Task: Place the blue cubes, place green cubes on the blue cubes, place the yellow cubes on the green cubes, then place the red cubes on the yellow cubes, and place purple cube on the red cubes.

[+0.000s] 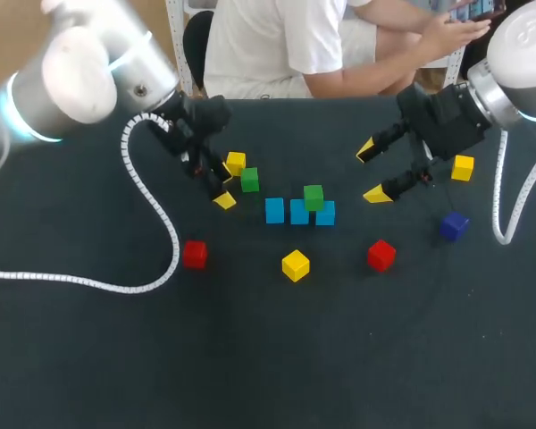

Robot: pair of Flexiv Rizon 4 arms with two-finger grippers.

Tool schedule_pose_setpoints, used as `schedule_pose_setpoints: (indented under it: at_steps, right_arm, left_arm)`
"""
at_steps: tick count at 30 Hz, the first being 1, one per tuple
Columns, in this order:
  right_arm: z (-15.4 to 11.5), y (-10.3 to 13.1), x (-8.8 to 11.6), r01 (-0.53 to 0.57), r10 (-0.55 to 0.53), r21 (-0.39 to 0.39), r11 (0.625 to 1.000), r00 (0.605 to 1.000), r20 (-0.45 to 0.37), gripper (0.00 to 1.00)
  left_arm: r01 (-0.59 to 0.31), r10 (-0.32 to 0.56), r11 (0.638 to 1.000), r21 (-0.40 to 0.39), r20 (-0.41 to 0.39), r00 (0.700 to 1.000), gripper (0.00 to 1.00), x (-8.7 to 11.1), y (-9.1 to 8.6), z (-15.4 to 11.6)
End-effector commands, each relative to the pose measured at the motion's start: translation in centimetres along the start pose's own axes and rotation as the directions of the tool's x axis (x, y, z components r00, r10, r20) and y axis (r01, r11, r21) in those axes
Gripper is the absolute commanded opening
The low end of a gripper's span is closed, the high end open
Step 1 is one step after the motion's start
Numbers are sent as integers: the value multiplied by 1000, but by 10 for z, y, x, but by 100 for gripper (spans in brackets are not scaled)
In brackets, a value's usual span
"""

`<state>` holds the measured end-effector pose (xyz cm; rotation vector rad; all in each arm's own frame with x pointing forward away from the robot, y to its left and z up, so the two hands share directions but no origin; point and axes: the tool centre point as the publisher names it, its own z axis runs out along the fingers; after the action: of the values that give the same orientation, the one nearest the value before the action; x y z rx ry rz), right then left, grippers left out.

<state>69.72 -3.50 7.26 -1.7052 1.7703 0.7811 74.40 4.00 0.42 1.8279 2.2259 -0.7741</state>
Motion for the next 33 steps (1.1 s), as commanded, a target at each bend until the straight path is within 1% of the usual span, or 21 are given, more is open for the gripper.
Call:
schedule_pose_setpoints:
  at_steps: [1,10,15,18,20,26,30,33]
  right_arm:
    - [0,0,0,1,-1,0,1000,1000,2,100]
    - [0,0,0,1,-1,0,1000,1000,2,100]
    - [0,0,0,1,-1,0,1000,1000,2,100]
    - [0,0,0,1,-1,0,1000,1000,2,100]
    - [0,0,0,1,-1,0,1000,1000,2,100]
    - [0,0,0,1,-1,0,1000,1000,2,100]
    - [0,0,0,1,-1,0,1000,1000,2,100]
    - [0,0,0,1,-1,0,1000,1000,2,100]
  left_arm:
    - [5,-5,1000,6,-30,1000,100,-3,10,-2]
    - [7,-8,1000,-26,-28,1000,100,-6,21,3]
    - [0,-1,1000,-26,-20,1000,100,-10,26,7]
    - [-8,8,1000,-23,-8,1000,100,-11,26,7]
    - [-16,17,1000,-21,7,1000,100,-14,23,6]
    - [-41,42,998,-39,43,998,100,-19,6,-1]
    - [-53,56,997,-48,47,997,100,-22,-2,-1]
    - [-65,67,997,-47,34,997,100,-26,-5,1]
